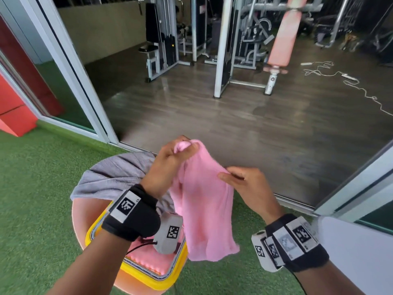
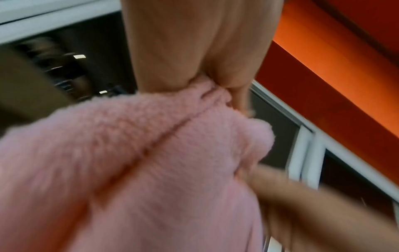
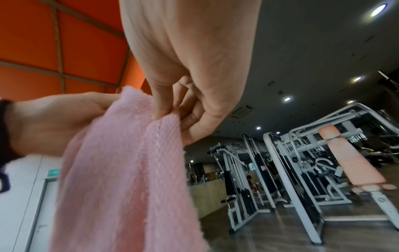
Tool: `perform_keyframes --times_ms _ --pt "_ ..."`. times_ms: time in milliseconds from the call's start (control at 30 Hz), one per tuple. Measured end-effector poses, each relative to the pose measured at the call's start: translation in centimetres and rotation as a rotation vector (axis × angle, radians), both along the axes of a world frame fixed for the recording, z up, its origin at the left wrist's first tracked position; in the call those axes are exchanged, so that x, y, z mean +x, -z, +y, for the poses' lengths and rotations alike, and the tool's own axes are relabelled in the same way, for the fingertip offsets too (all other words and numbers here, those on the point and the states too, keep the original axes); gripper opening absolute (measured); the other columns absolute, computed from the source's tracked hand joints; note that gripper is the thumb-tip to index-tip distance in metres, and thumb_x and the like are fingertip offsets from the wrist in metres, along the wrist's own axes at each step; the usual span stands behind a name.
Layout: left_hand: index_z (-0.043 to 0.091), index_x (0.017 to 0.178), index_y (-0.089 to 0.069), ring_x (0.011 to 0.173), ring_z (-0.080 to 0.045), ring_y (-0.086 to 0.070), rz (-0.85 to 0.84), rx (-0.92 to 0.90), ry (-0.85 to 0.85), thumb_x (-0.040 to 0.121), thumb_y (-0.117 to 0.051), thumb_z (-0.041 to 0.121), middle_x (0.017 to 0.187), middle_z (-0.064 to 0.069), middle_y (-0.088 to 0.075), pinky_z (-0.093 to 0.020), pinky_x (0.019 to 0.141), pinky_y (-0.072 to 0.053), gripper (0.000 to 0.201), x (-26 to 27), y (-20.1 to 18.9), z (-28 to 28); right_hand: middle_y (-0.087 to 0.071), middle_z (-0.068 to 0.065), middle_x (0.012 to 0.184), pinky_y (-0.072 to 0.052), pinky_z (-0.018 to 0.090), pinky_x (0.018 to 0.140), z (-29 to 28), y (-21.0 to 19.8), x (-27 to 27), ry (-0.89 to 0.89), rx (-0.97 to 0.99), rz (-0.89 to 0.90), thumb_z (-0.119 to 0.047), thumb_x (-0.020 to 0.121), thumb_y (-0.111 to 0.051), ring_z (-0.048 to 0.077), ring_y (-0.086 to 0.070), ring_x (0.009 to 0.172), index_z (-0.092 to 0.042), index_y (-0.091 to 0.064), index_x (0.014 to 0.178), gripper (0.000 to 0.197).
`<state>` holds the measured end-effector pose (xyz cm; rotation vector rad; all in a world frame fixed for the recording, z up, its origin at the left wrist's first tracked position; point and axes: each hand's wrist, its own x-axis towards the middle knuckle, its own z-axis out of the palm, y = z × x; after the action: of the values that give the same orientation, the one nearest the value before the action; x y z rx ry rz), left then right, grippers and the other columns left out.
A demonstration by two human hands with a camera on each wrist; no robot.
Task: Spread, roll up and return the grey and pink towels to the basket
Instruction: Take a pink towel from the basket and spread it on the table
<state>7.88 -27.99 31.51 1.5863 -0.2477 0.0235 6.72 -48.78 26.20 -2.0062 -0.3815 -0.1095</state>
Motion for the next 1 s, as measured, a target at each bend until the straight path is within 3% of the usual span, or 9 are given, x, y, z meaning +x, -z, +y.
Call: perform_keyframes --times_ms 100,267,467,600,700,800,867,933,1000 --pt "-0.008 0.094 -0.06 0.076 -0.007 -0.056 0.011 0.16 0.182 0.083 -0.072 0.006 0.079 0.004 -0.063 -0.021 0.074 -0.047 0.021 -1.2 0.6 -1.5 -0.073 -0.014 0.083 -0.05 0.022 0.074 0.4 -1.7 0.5 0.005 0.032 -0.065 -0.007 0.087 -0.068 0.002 -0.067 0.081 -0.022 -0.074 0.086 0.017" --pt "-0.003 0.066 -0.048 0.069 -0.008 -0.048 -0.026 0.084 0.104 0.08 -0.067 -0.012 0.069 -0.004 -0.046 -0.018 0.07 -0.041 0.025 -0.3 0.5 -1.4 -0.064 -0.019 0.064 -0.041 0.014 0.059 0.5 -1.2 0.5 0.045 -0.053 -0.071 -0.019 0.086 -0.073 -0.004 -0.054 0.058 -0.029 -0.064 0.072 0.019" --pt "-0.005 0.069 -0.034 0.076 -0.016 -0.048 0.013 -0.086 0.049 0.082 -0.062 -0.011 0.076 -0.009 -0.037 -0.024 0.08 -0.042 0.032 0.4 0.3 -0.8 -0.068 -0.005 0.088 -0.056 0.047 0.082 0.1 0.9 0.1 -0.007 0.009 0.037 -0.033 0.098 -0.053 0.015 -0.067 0.084 -0.02 -0.06 0.1 0.014" --pt "-0.017 0.092 -0.052 0.086 -0.023 -0.052 0.12 -0.019 0.193 0.079 -0.071 -0.008 0.087 -0.021 -0.053 -0.031 0.086 -0.047 0.025 -0.6 1.2 -1.7 -0.061 -0.007 0.081 -0.047 0.033 0.073 0.7 -1.4 1.0 -0.029 -0.006 -0.103 -0.025 0.101 -0.048 0.013 -0.058 0.075 -0.021 -0.054 0.097 0.008" --pt "-0.009 0.062 -0.04 0.072 -0.02 -0.038 0.121 0.049 0.136 0.074 -0.073 -0.012 0.071 -0.017 -0.036 -0.025 0.071 -0.04 0.035 -0.9 0.8 -1.9 -0.061 0.011 0.078 -0.041 0.035 0.065 0.9 -2.2 1.2 -0.047 0.084 -0.056 -0.022 0.098 -0.055 0.023 -0.051 0.067 -0.018 -0.059 0.095 0.006" --pt "0.016 0.043 -0.054 0.081 -0.014 -0.057 0.124 -0.153 -0.048 0.076 -0.064 -0.017 0.064 0.003 -0.05 -0.022 0.086 -0.046 0.048 -0.5 -0.3 -0.9 -0.048 -0.001 0.065 -0.032 0.026 0.059 0.7 -1.9 0.6 -0.092 0.131 0.085 -0.024 0.096 -0.061 0.008 -0.041 0.064 -0.009 -0.058 0.079 0.023" --pt "0.016 0.062 -0.072 0.09 -0.009 -0.062 0.186 -0.367 -0.13 0.076 -0.068 -0.009 0.073 0.009 -0.06 -0.023 0.092 -0.046 0.029 0.3 -0.3 0.4 -0.032 -0.006 0.066 -0.025 0.026 0.056 0.4 -1.4 -0.2 -0.13 0.103 0.113 -0.029 0.096 -0.058 0.007 -0.031 0.062 -0.007 -0.045 0.069 0.037" --pt "0.003 0.082 -0.071 0.097 -0.018 -0.059 0.251 -0.449 -0.15 0.071 -0.071 0.002 0.086 -0.001 -0.061 -0.033 0.1 -0.043 0.012 0.9 0.0 1.2 -0.028 -0.008 0.066 -0.024 0.024 0.055 0.2 -1.2 -0.3 -0.126 0.079 0.096 -0.028 0.099 -0.053 0.005 -0.029 0.062 -0.007 -0.04 0.07 0.038" --pt "0.014 0.072 -0.066 0.1 -0.02 -0.056 0.264 -0.398 -0.103 0.07 -0.07 0.005 0.087 0.0 -0.061 -0.037 0.102 -0.039 0.01 0.5 0.9 0.9 -0.03 -0.012 0.065 -0.028 0.021 0.055 0.3 -1.7 0.1 -0.074 0.061 0.048 -0.024 0.102 -0.049 0.004 -0.031 0.061 -0.011 -0.04 0.072 0.034"
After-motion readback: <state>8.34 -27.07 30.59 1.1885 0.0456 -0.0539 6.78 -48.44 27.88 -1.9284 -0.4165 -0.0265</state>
